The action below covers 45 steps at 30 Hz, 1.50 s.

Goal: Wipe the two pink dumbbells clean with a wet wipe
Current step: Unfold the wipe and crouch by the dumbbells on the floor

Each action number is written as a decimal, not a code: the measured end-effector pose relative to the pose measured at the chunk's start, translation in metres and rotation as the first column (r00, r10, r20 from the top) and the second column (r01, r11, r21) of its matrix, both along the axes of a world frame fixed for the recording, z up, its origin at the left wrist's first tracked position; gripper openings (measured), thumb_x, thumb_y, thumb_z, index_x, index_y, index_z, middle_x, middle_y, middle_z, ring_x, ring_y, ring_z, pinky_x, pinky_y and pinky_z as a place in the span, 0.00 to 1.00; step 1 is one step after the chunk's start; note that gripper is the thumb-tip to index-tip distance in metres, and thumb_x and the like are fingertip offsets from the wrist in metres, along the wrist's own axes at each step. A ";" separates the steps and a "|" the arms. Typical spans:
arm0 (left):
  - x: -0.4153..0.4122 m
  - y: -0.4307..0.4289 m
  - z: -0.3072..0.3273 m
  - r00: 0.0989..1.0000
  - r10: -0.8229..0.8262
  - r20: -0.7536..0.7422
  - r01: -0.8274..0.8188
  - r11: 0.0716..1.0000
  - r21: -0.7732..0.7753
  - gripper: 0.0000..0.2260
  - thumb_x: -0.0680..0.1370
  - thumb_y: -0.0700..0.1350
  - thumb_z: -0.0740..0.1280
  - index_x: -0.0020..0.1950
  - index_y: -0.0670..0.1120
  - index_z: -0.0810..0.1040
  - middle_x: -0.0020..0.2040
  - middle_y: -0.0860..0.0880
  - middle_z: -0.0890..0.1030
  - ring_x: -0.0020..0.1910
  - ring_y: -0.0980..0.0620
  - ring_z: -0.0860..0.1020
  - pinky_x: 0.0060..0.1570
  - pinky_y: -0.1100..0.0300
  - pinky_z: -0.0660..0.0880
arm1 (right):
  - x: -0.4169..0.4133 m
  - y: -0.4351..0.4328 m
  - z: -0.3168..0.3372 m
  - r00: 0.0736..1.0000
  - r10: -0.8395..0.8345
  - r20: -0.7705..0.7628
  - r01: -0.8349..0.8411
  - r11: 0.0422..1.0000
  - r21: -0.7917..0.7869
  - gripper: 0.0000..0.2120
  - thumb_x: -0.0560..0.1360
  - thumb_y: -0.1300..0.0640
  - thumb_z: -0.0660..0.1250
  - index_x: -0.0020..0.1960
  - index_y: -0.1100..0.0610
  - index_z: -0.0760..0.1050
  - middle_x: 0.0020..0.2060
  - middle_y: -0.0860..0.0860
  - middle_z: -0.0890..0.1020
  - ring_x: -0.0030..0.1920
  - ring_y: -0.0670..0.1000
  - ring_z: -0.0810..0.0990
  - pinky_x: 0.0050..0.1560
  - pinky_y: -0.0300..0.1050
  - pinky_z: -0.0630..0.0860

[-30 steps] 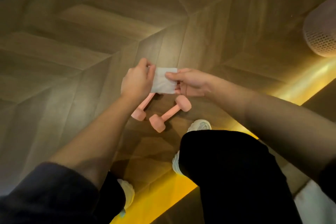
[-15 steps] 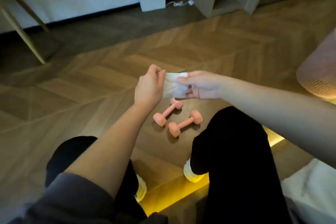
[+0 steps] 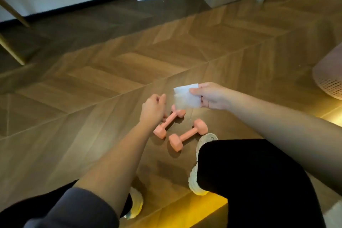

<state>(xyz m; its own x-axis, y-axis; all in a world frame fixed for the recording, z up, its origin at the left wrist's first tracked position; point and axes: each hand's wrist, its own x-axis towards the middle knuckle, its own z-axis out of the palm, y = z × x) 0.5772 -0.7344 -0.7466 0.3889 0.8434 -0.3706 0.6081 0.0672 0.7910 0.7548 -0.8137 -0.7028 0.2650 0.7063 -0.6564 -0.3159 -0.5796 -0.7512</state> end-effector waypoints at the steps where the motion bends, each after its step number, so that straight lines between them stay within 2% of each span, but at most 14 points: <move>1: 0.003 0.007 -0.021 0.998 -0.018 -0.052 0.018 1.000 -0.013 0.14 0.82 0.53 0.58 0.45 0.45 0.74 0.29 0.49 0.81 0.24 0.55 0.78 0.34 0.58 0.77 | 0.011 0.006 -0.014 1.000 -0.005 0.017 0.006 1.000 -0.028 0.07 0.82 0.65 0.59 0.57 0.64 0.75 0.42 0.54 0.82 0.37 0.47 0.83 0.38 0.39 0.81; 5: 0.020 0.033 -0.102 0.949 -0.116 -0.292 0.111 0.993 -0.034 0.11 0.83 0.49 0.59 0.49 0.44 0.77 0.47 0.45 0.82 0.42 0.50 0.77 0.38 0.59 0.69 | 0.049 0.027 -0.084 0.977 0.030 0.211 0.011 0.982 -0.190 0.13 0.82 0.65 0.60 0.64 0.70 0.74 0.44 0.58 0.81 0.37 0.49 0.83 0.37 0.40 0.78; 7: 0.031 0.041 -0.137 0.907 -0.183 -0.380 0.154 0.982 -0.106 0.10 0.83 0.45 0.58 0.54 0.43 0.78 0.54 0.43 0.80 0.47 0.48 0.76 0.44 0.58 0.69 | 0.060 0.034 -0.122 0.905 0.193 0.380 -0.052 0.935 -0.351 0.13 0.82 0.60 0.62 0.59 0.68 0.77 0.48 0.61 0.80 0.42 0.54 0.79 0.40 0.42 0.74; 10: 0.049 0.049 -0.186 0.845 -0.292 -0.448 0.245 0.956 -0.161 0.12 0.83 0.44 0.58 0.59 0.39 0.77 0.60 0.39 0.78 0.55 0.42 0.77 0.48 0.55 0.69 | 0.068 0.042 -0.171 0.857 0.315 0.408 -0.106 0.883 -0.458 0.11 0.82 0.56 0.61 0.50 0.61 0.79 0.47 0.58 0.77 0.39 0.52 0.75 0.30 0.34 0.70; 13: 0.065 0.053 -0.225 0.820 -0.365 -0.441 0.279 0.927 -0.249 0.15 0.83 0.48 0.58 0.64 0.40 0.74 0.61 0.39 0.76 0.58 0.40 0.76 0.54 0.51 0.73 | 0.069 0.049 -0.212 0.881 0.277 0.384 -0.071 0.879 -0.472 0.14 0.83 0.57 0.61 0.61 0.65 0.78 0.54 0.61 0.80 0.49 0.56 0.78 0.41 0.42 0.75; 17: 0.075 0.053 -0.261 0.830 -0.431 -0.354 0.285 0.873 -0.396 0.24 0.83 0.54 0.58 0.73 0.40 0.66 0.69 0.38 0.72 0.67 0.38 0.72 0.61 0.51 0.70 | 0.065 0.058 -0.248 0.896 0.216 0.388 -0.019 0.892 -0.452 0.14 0.83 0.58 0.60 0.62 0.64 0.78 0.58 0.63 0.81 0.48 0.55 0.77 0.45 0.44 0.73; 22: 0.075 0.058 -0.279 0.876 -0.415 -0.247 0.286 0.858 -0.426 0.19 0.84 0.54 0.57 0.68 0.43 0.71 0.64 0.40 0.77 0.61 0.40 0.76 0.58 0.51 0.73 | 0.052 0.063 -0.266 0.927 0.174 0.332 -0.008 0.895 -0.445 0.15 0.83 0.57 0.61 0.66 0.62 0.76 0.59 0.61 0.80 0.58 0.59 0.80 0.62 0.54 0.76; 24: 0.072 0.060 -0.277 0.891 -0.402 -0.210 0.277 0.849 -0.451 0.18 0.84 0.53 0.57 0.67 0.43 0.71 0.61 0.40 0.78 0.59 0.41 0.77 0.61 0.46 0.74 | 0.048 0.064 -0.263 0.928 0.192 0.320 -0.038 0.901 -0.431 0.14 0.83 0.57 0.61 0.65 0.62 0.77 0.56 0.60 0.81 0.55 0.58 0.80 0.57 0.51 0.77; 29: 0.046 0.071 -0.228 0.925 -0.367 -0.096 0.287 0.844 -0.453 0.14 0.84 0.55 0.56 0.64 0.47 0.71 0.51 0.48 0.78 0.46 0.51 0.77 0.43 0.57 0.75 | 0.036 0.075 -0.214 0.837 0.356 0.415 -0.225 0.916 -0.331 0.10 0.82 0.56 0.61 0.53 0.59 0.80 0.38 0.51 0.78 0.37 0.47 0.74 0.34 0.38 0.68; 33: 0.011 0.084 -0.142 0.970 -0.243 0.018 0.227 0.873 -0.431 0.20 0.82 0.58 0.59 0.69 0.48 0.69 0.55 0.47 0.77 0.50 0.47 0.78 0.49 0.51 0.77 | 0.007 0.087 -0.136 0.792 0.351 0.499 -0.306 0.936 -0.173 0.15 0.81 0.58 0.63 0.36 0.53 0.78 0.26 0.43 0.76 0.27 0.40 0.71 0.25 0.30 0.63; 36: -0.017 0.085 -0.068 0.982 -0.188 0.036 0.189 0.924 -0.332 0.22 0.80 0.64 0.60 0.66 0.49 0.71 0.51 0.48 0.77 0.42 0.52 0.76 0.40 0.60 0.75 | -0.022 0.086 -0.069 0.795 0.292 0.532 -0.347 0.938 0.004 0.19 0.81 0.60 0.61 0.35 0.46 0.78 0.21 0.36 0.75 0.24 0.36 0.70 0.26 0.28 0.63; 40: -0.062 0.065 0.021 0.984 -0.172 0.053 0.178 0.970 -0.166 0.22 0.81 0.63 0.57 0.65 0.48 0.72 0.43 0.48 0.77 0.35 0.53 0.74 0.33 0.63 0.73 | -0.073 0.067 0.006 0.788 0.238 0.568 -0.421 0.881 0.216 0.15 0.82 0.61 0.59 0.53 0.44 0.80 0.26 0.35 0.75 0.30 0.36 0.72 0.33 0.31 0.64; 43: -0.102 0.040 0.086 0.989 -0.130 0.071 0.131 0.991 -0.018 0.20 0.81 0.61 0.57 0.60 0.47 0.74 0.43 0.48 0.78 0.33 0.57 0.75 0.33 0.67 0.74 | -0.109 0.042 0.062 0.798 0.187 0.573 -0.448 0.820 0.356 0.23 0.83 0.64 0.57 0.40 0.42 0.79 0.26 0.30 0.75 0.33 0.30 0.74 0.38 0.24 0.66; 45: -0.122 0.027 0.121 0.987 -0.100 0.125 0.091 0.993 0.080 0.18 0.81 0.61 0.59 0.54 0.47 0.76 0.44 0.50 0.80 0.31 0.62 0.76 0.33 0.71 0.73 | -0.122 0.027 0.088 0.818 0.144 0.557 -0.447 0.769 0.457 0.20 0.83 0.65 0.56 0.53 0.43 0.80 0.30 0.27 0.76 0.39 0.28 0.74 0.46 0.22 0.66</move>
<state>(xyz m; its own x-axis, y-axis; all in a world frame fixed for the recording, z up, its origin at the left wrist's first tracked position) 0.4549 -0.7072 -0.6254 0.5092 0.8234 -0.2505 0.5022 -0.0478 0.8634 0.6325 -0.7869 -0.6148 0.1389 0.9902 0.0153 0.2734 -0.0235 -0.9616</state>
